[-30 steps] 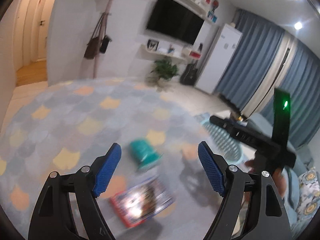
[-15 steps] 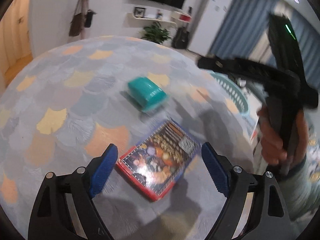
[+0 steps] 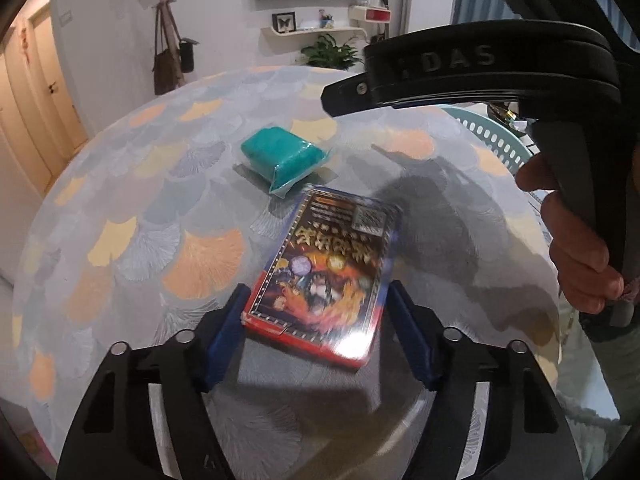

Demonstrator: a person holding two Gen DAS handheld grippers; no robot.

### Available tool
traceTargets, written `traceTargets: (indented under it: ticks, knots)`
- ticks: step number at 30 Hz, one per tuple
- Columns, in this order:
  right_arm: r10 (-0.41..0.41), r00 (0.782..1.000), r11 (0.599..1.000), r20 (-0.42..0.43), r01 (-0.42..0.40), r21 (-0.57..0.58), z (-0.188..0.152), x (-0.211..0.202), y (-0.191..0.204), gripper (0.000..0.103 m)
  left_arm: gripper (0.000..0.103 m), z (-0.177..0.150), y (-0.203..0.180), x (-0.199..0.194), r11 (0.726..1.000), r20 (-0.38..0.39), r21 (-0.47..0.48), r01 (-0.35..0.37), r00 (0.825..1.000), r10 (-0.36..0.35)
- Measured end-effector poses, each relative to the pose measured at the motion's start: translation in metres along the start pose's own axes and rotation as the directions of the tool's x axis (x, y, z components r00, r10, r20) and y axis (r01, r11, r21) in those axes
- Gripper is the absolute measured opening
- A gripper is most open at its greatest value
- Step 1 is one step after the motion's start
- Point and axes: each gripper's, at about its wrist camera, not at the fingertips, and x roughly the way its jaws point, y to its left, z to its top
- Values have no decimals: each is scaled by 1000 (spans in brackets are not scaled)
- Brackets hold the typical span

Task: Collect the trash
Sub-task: 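Grasp the red card box with the left tool while the right tool grasps the teal packet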

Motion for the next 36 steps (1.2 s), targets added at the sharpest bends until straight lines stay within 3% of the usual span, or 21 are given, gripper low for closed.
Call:
traceTargets:
  ticks: [6, 11, 14, 16, 26, 27, 31, 36]
  knots:
    - [10, 1000, 1000, -9, -11, -8, 4, 8, 6, 59, 63, -13, 10, -23, 1000, 45, -21, 0, 999, 1]
    - [29, 999, 999, -26, -30, -19, 4, 23, 17, 59, 63, -22, 42, -40, 992, 69, -120, -27, 997, 35]
    - [34, 999, 999, -32, -34, -13, 5, 32, 21, 69, 63, -24, 64, -44, 983, 67, -174, -54, 996, 67]
    - [41, 998, 999, -45, -42, -13, 7, 38, 23, 70, 63, -24, 76, -45, 975, 65, -209, -70, 994, 85]
    - [-35, 995, 995, -93, 26, -95, 1, 62, 47, 69, 63, -8, 98, -39, 950, 75, -306, -57, 994, 84]
    - [-39, 995, 994, -89, 30, -102, 1, 62, 48, 68, 63, -7, 98, -39, 950, 77, -308, -55, 994, 83]
    - [-37, 995, 993, -87, 27, -118, -1, 61, 49, 44, 63, -4, 101, -40, 944, 87, -326, -42, 993, 74]
    - [-36, 998, 993, -61, 29, -112, 0, 51, 44, 41, 63, 8, 101, -44, 945, 108, -325, -34, 991, 73]
